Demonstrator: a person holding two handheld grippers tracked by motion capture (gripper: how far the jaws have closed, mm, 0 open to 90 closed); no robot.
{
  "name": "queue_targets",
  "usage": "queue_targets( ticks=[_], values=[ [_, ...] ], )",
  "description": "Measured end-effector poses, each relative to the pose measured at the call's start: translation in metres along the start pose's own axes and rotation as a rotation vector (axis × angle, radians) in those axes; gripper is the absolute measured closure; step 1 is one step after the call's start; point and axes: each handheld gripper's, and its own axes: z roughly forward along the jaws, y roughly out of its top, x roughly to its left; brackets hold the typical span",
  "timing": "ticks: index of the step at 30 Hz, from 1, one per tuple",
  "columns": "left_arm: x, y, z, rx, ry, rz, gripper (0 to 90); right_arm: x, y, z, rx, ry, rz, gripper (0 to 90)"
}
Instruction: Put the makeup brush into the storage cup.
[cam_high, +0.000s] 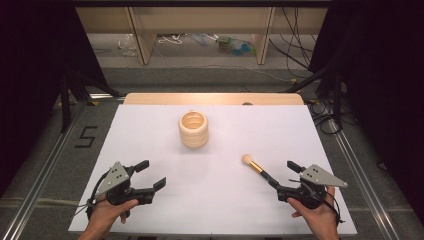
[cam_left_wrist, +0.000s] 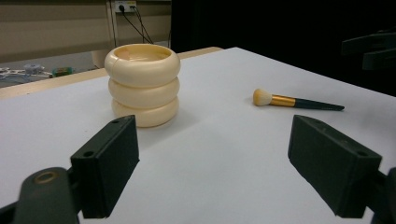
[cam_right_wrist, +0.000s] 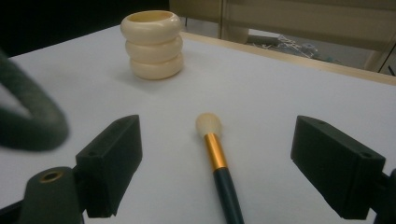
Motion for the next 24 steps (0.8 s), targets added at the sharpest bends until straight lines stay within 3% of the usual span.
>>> queue_targets(
  ticks=[11, 12, 20, 23, 24],
  values=[
    [0.000, 0.000, 0.000, 0.003, -0.003, -0.001, 16.3, 0.003, -0.001, 0.003, 0.002, 0.018, -0.003, 16.8],
    [0.000, 0.000, 0.000, 0.004, -0.003, 0.002, 16.3, 0.002, 0.000, 0.002, 0.026, 0.018, -0.007, 16.6],
    [-0.001, -0.001, 0.001, 0.011, -0.008, 0.007, 16.3, 0.001, 0.003, 0.005, 0.061, 0.032, -0.013, 16.3],
    [-0.001, -0.001, 0.002, 0.014, -0.014, 0.012, 16.3, 0.001, 0.009, 0.006, 0.097, 0.030, -0.043, 17.0],
    [-0.002, -0.001, 0.002, 0.012, -0.014, -0.004, 16.3, 0.001, 0.011, 0.006, 0.115, 0.031, -0.052, 17.2]
  ],
)
